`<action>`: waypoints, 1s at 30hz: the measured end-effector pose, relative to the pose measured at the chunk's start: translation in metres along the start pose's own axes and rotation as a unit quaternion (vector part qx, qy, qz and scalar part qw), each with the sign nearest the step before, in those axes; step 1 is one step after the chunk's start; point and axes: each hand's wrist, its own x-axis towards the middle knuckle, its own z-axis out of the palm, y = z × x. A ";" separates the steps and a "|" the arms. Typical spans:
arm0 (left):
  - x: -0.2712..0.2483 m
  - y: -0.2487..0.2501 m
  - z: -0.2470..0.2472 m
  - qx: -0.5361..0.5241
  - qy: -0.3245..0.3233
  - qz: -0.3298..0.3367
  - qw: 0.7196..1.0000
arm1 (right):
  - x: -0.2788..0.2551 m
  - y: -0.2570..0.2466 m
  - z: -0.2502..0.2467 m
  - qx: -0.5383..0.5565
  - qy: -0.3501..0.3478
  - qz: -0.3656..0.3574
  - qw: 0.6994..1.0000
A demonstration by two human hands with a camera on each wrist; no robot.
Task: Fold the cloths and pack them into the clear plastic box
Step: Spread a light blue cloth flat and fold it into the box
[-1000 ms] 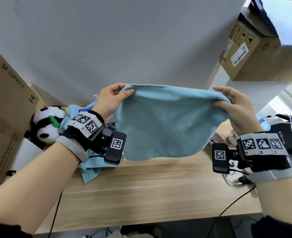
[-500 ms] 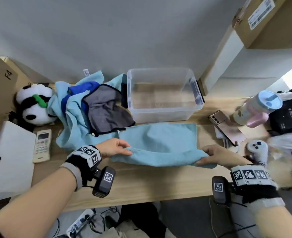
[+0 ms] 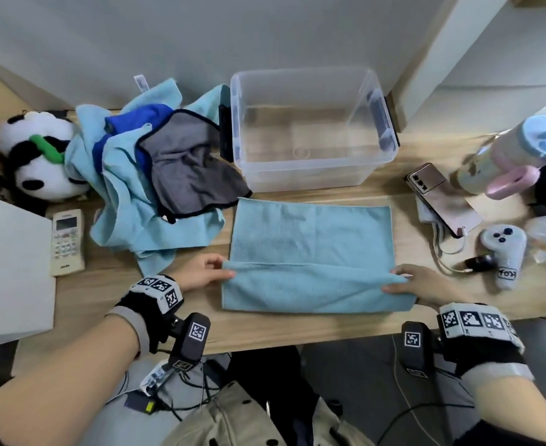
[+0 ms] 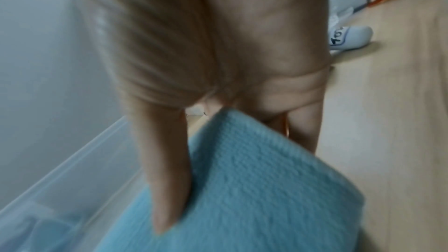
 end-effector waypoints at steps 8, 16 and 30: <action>0.024 0.021 0.018 -0.226 0.145 -0.007 0.963 | 0.009 -0.004 0.012 0.367 0.047 0.009 0.929; 0.040 0.014 0.029 -0.226 0.177 -0.056 0.956 | 0.035 0.008 0.028 0.322 0.175 0.065 0.928; 0.060 0.056 0.016 -0.236 0.275 0.066 0.930 | 0.031 -0.038 0.012 0.367 0.260 -0.106 0.887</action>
